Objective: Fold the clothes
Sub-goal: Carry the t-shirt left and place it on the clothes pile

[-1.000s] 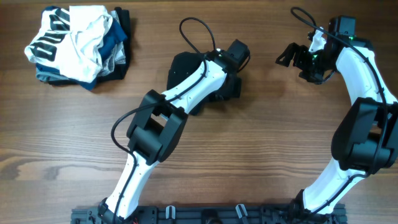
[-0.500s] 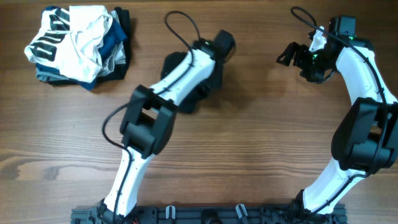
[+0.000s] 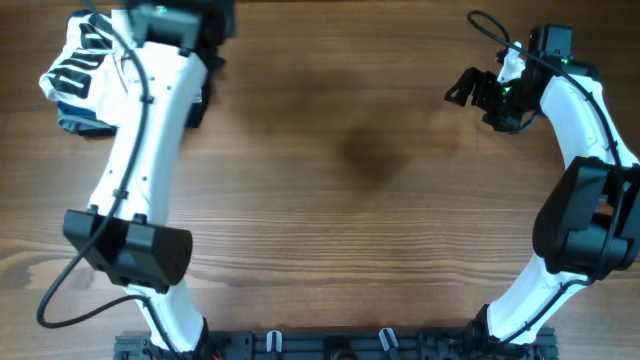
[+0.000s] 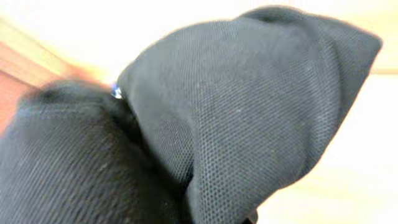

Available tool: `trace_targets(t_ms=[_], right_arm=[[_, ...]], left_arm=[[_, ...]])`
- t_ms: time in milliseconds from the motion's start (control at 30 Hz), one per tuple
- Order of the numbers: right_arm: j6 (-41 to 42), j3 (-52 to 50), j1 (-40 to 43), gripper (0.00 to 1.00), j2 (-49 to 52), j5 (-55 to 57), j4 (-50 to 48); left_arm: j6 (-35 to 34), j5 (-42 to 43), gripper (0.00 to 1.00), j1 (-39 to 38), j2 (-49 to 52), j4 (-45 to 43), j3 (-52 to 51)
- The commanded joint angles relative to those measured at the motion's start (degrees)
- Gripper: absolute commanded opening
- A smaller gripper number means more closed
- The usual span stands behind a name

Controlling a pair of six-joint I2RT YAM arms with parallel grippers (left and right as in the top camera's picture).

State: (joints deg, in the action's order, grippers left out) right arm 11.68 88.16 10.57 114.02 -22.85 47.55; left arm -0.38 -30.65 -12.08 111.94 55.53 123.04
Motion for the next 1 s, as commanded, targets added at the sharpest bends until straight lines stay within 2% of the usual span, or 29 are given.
trace_targets(t_ms=[0,133,200,333,467,700,867,967], right_arm=[[0.46,0.59,-0.33,1.00,-0.98,0.59,-0.13],[0.48,0.59,-1.90,0.99,-0.98,0.61,-0.20],[0.50,0.59,-2.54,1.00,-0.98,0.61,-0.26],[0.50,0.59,-3.58,0.99,-0.98,0.61,0.15],[0.61,0.59,-3.98,0.99,-0.98,0.61,0.28],[1.97,0.59,-3.98,0.98,-0.98,0.66,-0.22],[1.99,0.59,-3.98,0.99,-0.98,0.66,-1.09],[1.97,0.59,-3.98,0.99,-0.98,0.63,-1.05]], left_arm=[[18.93,-9.38,0.04,6.78,-2.12,-7.34,0.72],[36.59,-7.02,0.04,16.46,-1.33,-18.75,0.72],[41.16,-3.39,0.04,19.89,-0.48,-22.93,0.72],[55.25,10.16,0.04,26.05,2.62,-24.72,0.72],[61.22,11.19,0.04,29.49,8.44,-25.11,0.72],[60.15,14.38,0.04,26.91,14.88,-23.10,0.72],[46.84,14.73,0.04,21.73,14.88,-16.00,0.72],[33.92,15.50,0.04,18.27,14.88,-8.41,0.72]])
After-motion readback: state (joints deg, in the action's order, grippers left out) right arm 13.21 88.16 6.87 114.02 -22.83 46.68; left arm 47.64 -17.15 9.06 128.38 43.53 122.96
